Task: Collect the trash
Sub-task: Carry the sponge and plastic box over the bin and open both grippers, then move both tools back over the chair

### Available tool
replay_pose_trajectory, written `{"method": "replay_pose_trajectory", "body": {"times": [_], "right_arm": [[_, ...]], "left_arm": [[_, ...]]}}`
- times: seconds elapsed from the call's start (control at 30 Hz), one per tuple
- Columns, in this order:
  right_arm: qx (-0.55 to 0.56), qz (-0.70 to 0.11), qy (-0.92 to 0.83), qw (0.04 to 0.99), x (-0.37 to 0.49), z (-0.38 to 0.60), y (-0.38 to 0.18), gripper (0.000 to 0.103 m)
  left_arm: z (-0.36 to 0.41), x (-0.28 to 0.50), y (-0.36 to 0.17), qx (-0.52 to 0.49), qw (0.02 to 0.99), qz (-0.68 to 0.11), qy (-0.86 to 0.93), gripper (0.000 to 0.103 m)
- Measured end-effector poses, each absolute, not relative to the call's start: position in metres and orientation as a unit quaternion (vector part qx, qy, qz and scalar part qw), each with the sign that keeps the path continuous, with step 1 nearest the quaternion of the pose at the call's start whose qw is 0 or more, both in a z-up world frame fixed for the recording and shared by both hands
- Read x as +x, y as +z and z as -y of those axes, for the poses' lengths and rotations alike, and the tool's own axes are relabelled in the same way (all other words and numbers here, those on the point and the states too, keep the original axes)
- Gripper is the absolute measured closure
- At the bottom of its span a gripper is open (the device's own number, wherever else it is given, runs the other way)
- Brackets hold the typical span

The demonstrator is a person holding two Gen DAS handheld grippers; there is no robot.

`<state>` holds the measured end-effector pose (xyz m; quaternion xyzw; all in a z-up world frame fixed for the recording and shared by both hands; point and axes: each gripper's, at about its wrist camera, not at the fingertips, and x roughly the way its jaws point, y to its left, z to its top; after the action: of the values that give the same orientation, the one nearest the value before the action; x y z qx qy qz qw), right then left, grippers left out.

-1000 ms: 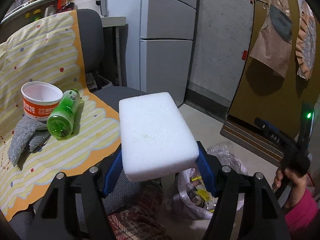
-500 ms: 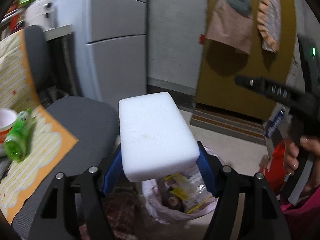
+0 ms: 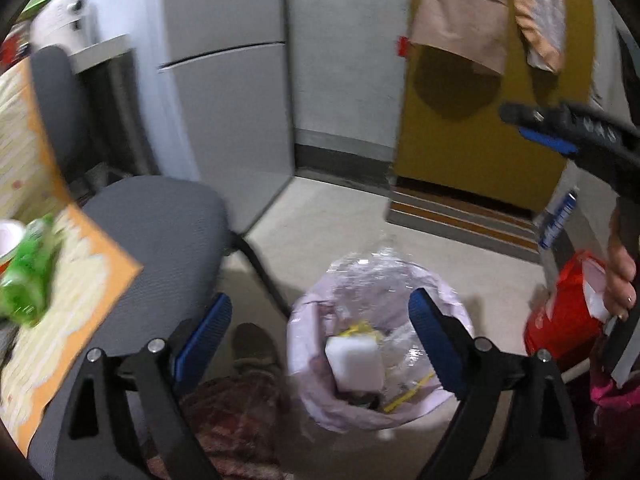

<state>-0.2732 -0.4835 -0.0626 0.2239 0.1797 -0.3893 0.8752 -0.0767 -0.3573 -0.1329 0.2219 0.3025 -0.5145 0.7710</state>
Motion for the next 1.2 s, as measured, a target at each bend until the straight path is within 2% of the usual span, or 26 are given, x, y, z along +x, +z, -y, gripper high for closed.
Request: {"method": "replay_pose_trajectory", "body": {"times": [0.47,0.6,1.1,1.2], "right_arm": [[0.192,-0.232,-0.265,0.916,-0.188,0.415,-0.046,0.058],[0.174,-0.258,-0.213,0.926,-0.147,0.391,-0.045,0.054],[0.099,-0.32,-0.076,0.939,0.025,0.306,-0.052,0.049],[0.105,-0.337,-0.067,0.933,0.061,0.3,-0.06,0.04]], "left_arm": [[0.239,-0.016,-0.108,0.142,0.861,-0.306,-0.381,0.015],[0.195,0.008,-0.106,0.117,0.884,-0.313,-0.327,0.015],[0.064,0.094,-0.086,0.063,0.94,-0.312,-0.127,0.015],[0.046,0.108,-0.082,0.054,0.942,-0.315,-0.103,0.015]]}}
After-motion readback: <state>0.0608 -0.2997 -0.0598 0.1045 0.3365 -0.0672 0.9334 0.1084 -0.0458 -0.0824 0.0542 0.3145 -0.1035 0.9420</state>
